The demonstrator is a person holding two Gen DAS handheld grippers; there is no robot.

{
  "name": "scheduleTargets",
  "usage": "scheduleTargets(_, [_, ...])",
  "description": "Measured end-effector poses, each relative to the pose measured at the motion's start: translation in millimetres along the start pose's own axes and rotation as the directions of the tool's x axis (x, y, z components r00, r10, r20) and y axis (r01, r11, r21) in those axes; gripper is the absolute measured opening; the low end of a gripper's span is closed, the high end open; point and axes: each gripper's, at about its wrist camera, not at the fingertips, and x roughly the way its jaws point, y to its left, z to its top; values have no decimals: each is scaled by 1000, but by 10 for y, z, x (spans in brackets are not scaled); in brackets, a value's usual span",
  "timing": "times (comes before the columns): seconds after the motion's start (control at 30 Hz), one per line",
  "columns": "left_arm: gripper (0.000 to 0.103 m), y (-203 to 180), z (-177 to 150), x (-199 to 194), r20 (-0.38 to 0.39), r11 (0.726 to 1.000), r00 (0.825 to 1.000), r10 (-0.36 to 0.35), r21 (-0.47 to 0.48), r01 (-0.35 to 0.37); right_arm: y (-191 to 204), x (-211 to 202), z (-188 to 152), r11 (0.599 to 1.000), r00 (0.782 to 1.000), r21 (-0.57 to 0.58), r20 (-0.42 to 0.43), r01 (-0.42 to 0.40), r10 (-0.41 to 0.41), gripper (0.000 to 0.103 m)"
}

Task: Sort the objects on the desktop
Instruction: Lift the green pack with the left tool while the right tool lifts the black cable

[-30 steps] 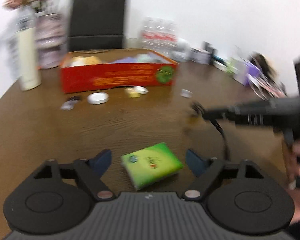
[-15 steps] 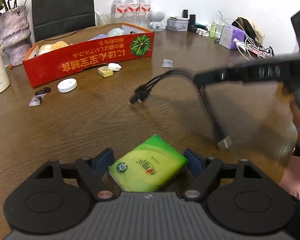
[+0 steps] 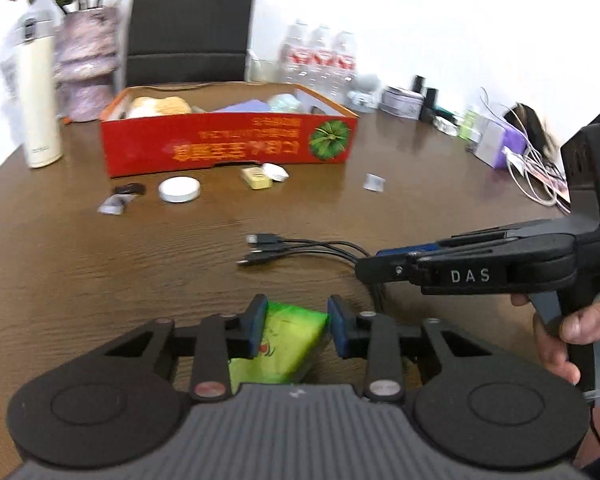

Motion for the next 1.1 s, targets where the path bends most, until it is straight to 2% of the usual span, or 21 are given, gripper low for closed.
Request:
scheduleTargets(0.03, [36, 2, -7, -54, 18, 1000, 1000, -20, 18, 20, 7, 7, 24, 1000, 1000, -1, 7, 0, 0, 42])
scheduleTargets(0.07, [47, 0, -18, -110, 33, 997, 998, -56, 56, 54, 34, 25, 50, 1000, 1000, -15, 13, 10, -10, 55])
scheduleTargets(0.1, [55, -8, -20, -138, 30, 993, 997, -72, 96, 69, 67, 49, 73, 999, 1000, -39, 11, 19, -18, 56])
scheduleTargets(0.13, [69, -12, -19, -138, 10, 989, 998, -57, 138, 55, 99, 85, 92, 997, 1000, -68, 4, 25, -25, 54])
scheduleTargets(0.2, [71, 8, -28, -87, -24, 981, 1000, -9, 196, 13, 148, 184, 100, 991, 998, -126, -32, 41, -46, 29])
scheduleTargets(0.23, [71, 44, -37, -46, -43, 979, 999, -7, 202, 16, 166, 199, 89, 986, 998, -155, -21, 63, -67, 12])
scheduleTargets(0.27, [71, 100, -50, 6, -69, 982, 997, -27, 185, 39, 178, 210, 82, 981, 996, -174, -15, 84, -88, 8])
scheduleTargets(0.33, [70, 183, -70, 45, -77, 986, 993, -85, 134, 95, 169, 207, 73, 979, 996, -184, -15, 89, -93, 4])
scheduleTargets(0.37, [64, 205, -74, 57, -83, 986, 991, -109, 118, 119, 195, 205, 62, 972, 995, -213, -13, 99, -104, 3])
scheduleTargets(0.43, [61, 202, -90, 48, -94, 981, 984, -151, 111, 161, 280, 193, 15, 946, 986, -279, 19, 166, -167, 2])
scheduleTargets(0.5, [61, 178, -120, 29, -95, 977, 982, -162, 121, 173, 310, 147, -25, 932, 978, -299, 66, 207, -196, 2])
scheduleTargets(0.53, [62, 183, -123, 6, -93, 976, 981, -169, 119, 180, 311, 101, -16, 931, 977, -296, 87, 214, -197, 2])
scheduleTargets(0.63, [82, 270, -121, -45, -93, 963, 966, -243, 99, 252, 335, -24, 69, 927, 974, -306, 128, 218, -187, 1])
scheduleTargets(0.67, [83, 269, -130, -57, -99, 955, 960, -263, 113, 274, 338, -57, 105, 927, 974, -306, 136, 215, -181, 1])
scheduleTargets(0.73, [82, 219, -157, -65, -115, 947, 958, -262, 161, 278, 361, -113, 171, 925, 973, -313, 152, 216, -175, 1])
scheduleTargets(0.8, [60, 166, -190, -13, -141, 948, 964, -224, 197, 249, 383, -178, 224, 929, 973, -310, 164, 204, -159, 1])
scheduleTargets(0.87, [50, 152, -198, 7, -139, 952, 967, -216, 190, 240, 412, -237, 254, 932, 973, -307, 176, 195, -146, 1])
scheduleTargets(0.97, [47, 154, -172, -29, -100, 961, 970, -223, 143, 235, 450, -287, 268, 928, 975, -322, 180, 187, -133, 1])
scheduleTargets(1.1, [46, 198, -58, -114, -10, 980, 984, -177, 88, 177, 458, -311, 326, 920, 972, -341, 193, 193, -133, 1])
